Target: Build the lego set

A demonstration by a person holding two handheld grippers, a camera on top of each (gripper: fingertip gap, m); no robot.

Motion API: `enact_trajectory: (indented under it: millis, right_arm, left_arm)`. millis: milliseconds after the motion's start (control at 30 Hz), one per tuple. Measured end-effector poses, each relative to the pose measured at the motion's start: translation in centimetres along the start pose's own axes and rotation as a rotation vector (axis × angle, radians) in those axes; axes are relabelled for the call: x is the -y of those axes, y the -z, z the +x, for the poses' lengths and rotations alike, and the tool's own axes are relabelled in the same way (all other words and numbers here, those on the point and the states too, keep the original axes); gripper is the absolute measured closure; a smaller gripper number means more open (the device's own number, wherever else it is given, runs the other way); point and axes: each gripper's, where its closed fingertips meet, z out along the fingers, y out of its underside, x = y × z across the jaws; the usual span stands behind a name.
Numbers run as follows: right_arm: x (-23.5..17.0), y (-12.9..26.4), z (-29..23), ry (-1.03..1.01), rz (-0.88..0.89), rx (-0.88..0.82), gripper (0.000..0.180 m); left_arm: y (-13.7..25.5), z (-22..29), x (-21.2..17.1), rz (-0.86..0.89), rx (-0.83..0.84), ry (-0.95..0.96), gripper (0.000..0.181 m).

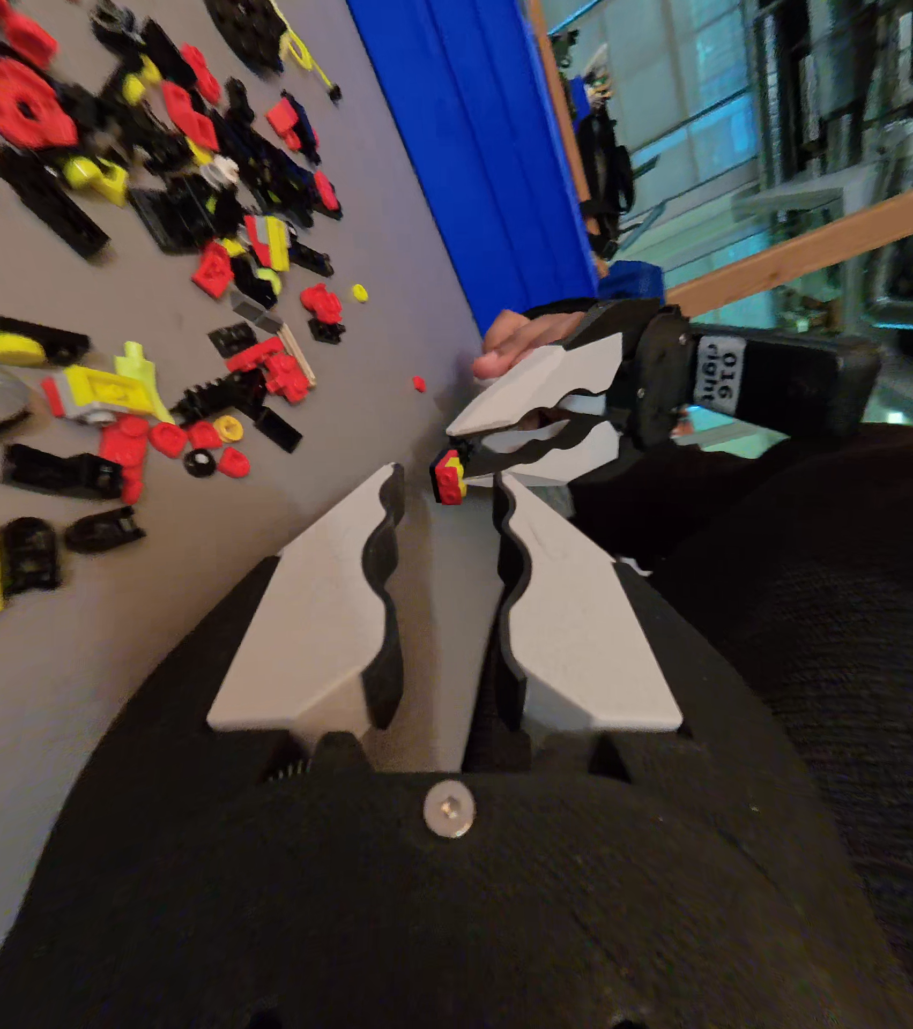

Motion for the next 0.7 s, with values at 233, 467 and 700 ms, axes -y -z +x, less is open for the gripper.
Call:
enact_trajectory:
  millis: [233, 467, 700]
  right_arm:
    - [-2.6, -0.9, -0.7, -0.191, -0.113, 0.100, 0.166]
    - [-2.5, -0.9, -0.5, -0.238, -0.093, 0.110, 0.144]
    - [-1.5, 0.6, 2.2, -0.298, -0.008, 0.009, 0.144]
  left_arm:
    - [0.3, -1.6, -0.1, -0.039, 0.168, -0.192, 0.151]
    - [-0.1, -2.1, -1.0, -0.101, 0.209, -0.242, 0.152]
    - [-0.1, -1.7, -0.6, -0.077, 0.188, -0.250, 0.155]
